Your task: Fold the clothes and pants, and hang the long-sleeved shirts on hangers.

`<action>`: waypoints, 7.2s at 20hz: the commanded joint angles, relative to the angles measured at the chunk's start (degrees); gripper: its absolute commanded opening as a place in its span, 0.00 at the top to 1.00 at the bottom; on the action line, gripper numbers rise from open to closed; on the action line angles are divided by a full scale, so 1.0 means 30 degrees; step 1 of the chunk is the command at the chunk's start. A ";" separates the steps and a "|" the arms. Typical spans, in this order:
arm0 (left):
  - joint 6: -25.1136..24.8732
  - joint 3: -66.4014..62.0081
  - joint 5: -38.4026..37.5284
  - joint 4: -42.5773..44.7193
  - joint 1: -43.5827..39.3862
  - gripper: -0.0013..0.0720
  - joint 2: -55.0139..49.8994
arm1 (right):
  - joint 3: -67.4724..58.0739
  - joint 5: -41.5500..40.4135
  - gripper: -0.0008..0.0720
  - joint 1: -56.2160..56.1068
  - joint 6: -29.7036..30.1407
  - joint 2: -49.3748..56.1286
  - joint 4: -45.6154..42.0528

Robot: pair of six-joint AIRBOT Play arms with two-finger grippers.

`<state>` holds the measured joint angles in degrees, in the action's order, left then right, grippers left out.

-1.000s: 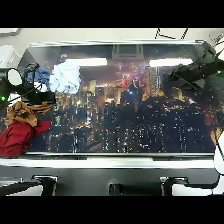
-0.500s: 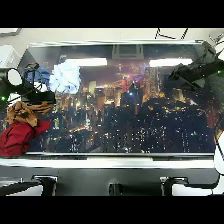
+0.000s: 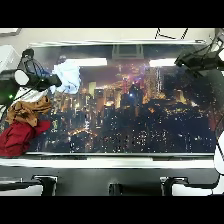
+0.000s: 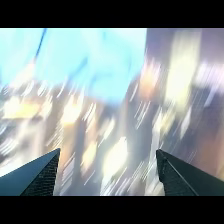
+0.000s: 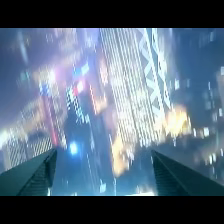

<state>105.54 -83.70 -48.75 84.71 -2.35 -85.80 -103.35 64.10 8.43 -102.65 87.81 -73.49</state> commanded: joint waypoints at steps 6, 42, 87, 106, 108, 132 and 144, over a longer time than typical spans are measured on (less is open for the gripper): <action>0.3147 -0.3519 0.2404 -0.9027 0.3300 0.01 -0.7810 | -0.0007 -0.0372 0.05 -0.0015 0.1916 0.0226 -0.0226; -0.3337 0.2127 0.8276 -0.7344 -1.7908 0.95 0.0459 | -0.0051 -0.1515 0.07 -0.0015 0.3381 -0.7898 -0.2178; -0.8779 0.7832 -0.0918 -1.4739 0.1086 0.95 0.0015 | 2.1580 -0.3075 0.39 -0.5515 0.5289 -0.4524 0.8939; -1.0965 -1.0185 0.3257 -1.2706 0.2506 0.95 1.1271 | -0.0262 0.6178 0.93 0.0678 0.5508 -1.4003 -0.0197; -1.0462 -1.0112 0.3920 -1.0695 0.2506 0.95 1.0681 | -0.0131 0.9785 0.93 0.0678 0.5450 -1.3274 -0.0772; -0.5625 -0.5974 -1.8768 -0.6652 0.2754 0.04 -0.4947 | 1.7158 0.3716 0.93 0.0670 0.4510 -0.6812 -0.0794; -0.9005 1.6269 -1.1715 -0.7242 0.8918 0.19 0.4801 | 1.7158 0.3643 0.92 0.0670 0.4495 -0.6812 -0.0648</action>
<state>81.67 -43.77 -86.67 63.33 19.73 -74.15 -51.90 74.98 10.44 -89.14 67.33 -75.64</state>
